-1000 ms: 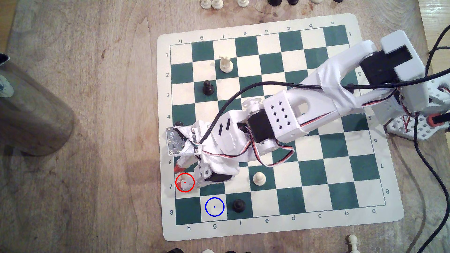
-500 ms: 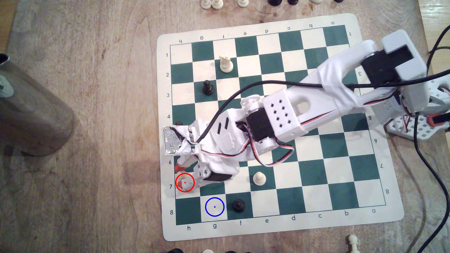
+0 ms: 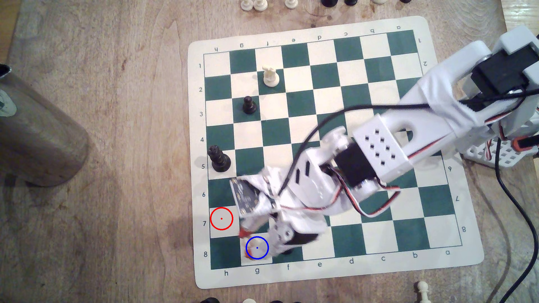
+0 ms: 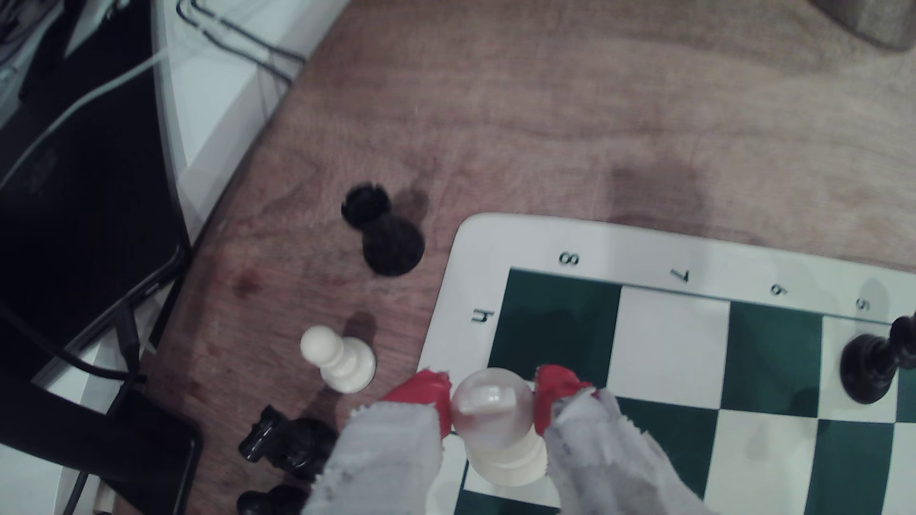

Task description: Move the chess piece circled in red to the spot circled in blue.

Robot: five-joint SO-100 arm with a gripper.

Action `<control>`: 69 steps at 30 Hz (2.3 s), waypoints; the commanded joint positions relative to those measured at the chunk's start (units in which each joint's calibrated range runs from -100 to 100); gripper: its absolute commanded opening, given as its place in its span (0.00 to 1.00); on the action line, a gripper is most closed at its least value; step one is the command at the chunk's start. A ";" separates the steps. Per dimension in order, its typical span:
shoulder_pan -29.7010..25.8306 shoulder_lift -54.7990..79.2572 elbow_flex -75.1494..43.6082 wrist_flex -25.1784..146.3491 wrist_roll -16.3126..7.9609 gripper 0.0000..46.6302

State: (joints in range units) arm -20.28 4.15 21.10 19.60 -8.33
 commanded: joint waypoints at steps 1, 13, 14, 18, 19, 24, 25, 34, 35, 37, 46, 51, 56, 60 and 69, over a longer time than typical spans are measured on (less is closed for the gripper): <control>-0.56 -4.91 0.02 -4.61 -0.15 0.01; 0.14 -1.26 -0.34 -6.83 0.20 0.01; 0.22 -1.01 -0.25 -6.99 0.20 0.01; 0.37 0.27 -0.34 -7.23 0.20 0.01; 0.37 0.52 -0.34 -7.23 0.15 0.01; 0.61 2.64 -0.61 -7.32 0.24 0.01; 0.61 2.73 -0.61 -7.32 0.24 0.01; 0.69 3.92 0.20 -6.74 -0.10 0.27; 0.69 3.83 0.20 -6.25 -0.20 0.35; 0.77 3.66 -0.34 -4.53 -0.29 0.41; 1.16 -0.92 -11.86 12.91 -0.29 0.48; 1.08 -7.88 -14.12 22.99 0.24 0.48; 1.47 -20.28 -1.88 25.03 0.63 0.48; 2.64 -32.33 10.18 25.28 0.63 0.47; 10.31 -63.57 39.01 25.85 1.76 0.43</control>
State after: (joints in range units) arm -13.86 -44.20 52.19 45.34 -7.40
